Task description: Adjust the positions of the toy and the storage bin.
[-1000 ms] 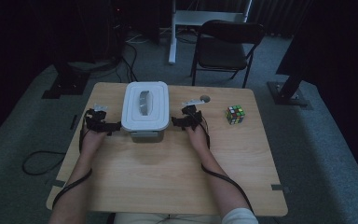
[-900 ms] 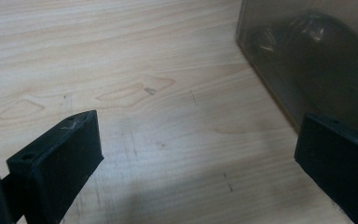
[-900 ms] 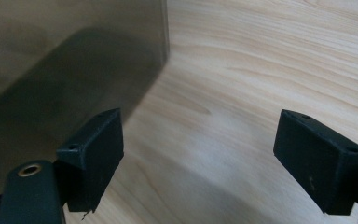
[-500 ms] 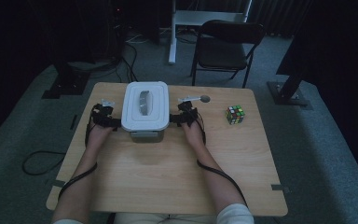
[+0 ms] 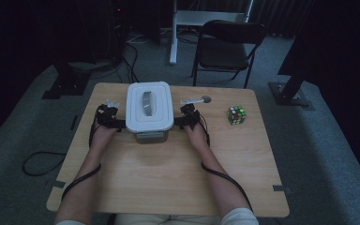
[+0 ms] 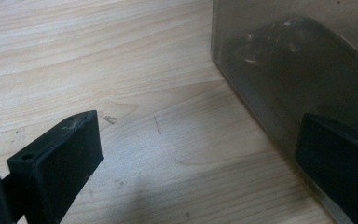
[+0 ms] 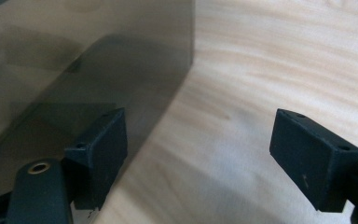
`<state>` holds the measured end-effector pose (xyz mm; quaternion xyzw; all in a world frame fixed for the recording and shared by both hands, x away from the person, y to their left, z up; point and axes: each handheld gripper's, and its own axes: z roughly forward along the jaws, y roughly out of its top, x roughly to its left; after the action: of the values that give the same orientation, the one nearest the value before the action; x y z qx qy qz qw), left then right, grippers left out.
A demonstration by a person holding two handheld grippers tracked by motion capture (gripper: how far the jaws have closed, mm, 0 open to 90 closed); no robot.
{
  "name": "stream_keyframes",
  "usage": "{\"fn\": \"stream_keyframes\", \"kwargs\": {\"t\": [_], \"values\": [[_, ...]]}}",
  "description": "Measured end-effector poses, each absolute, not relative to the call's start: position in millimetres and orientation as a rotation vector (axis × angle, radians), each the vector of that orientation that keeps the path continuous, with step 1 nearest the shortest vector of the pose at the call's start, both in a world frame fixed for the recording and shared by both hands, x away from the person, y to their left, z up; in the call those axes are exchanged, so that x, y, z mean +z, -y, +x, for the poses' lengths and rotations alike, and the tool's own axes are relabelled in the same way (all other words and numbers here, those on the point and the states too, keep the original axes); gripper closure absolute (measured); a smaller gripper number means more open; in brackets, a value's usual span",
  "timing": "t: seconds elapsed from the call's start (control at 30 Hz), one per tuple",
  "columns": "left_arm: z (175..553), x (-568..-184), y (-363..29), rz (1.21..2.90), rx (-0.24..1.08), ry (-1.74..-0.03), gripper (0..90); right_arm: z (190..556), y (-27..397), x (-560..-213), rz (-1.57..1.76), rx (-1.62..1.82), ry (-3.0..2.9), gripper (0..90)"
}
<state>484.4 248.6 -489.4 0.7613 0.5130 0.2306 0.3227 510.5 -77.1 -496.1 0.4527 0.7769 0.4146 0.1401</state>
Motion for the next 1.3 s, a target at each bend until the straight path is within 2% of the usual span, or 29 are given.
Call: {"fn": "stream_keyframes", "kwargs": {"t": [0.7,1.3], "values": [[478.3,-489.0,-212.1,2.047,0.566,-1.281,1.4,483.7,118.6,-497.4,1.254,1.222,-2.279,20.3],[447.6,-491.7,-184.6,2.068,0.539,-1.209,1.7,440.8,151.6,-498.9,1.230,1.257,-2.289,20.6]]}}
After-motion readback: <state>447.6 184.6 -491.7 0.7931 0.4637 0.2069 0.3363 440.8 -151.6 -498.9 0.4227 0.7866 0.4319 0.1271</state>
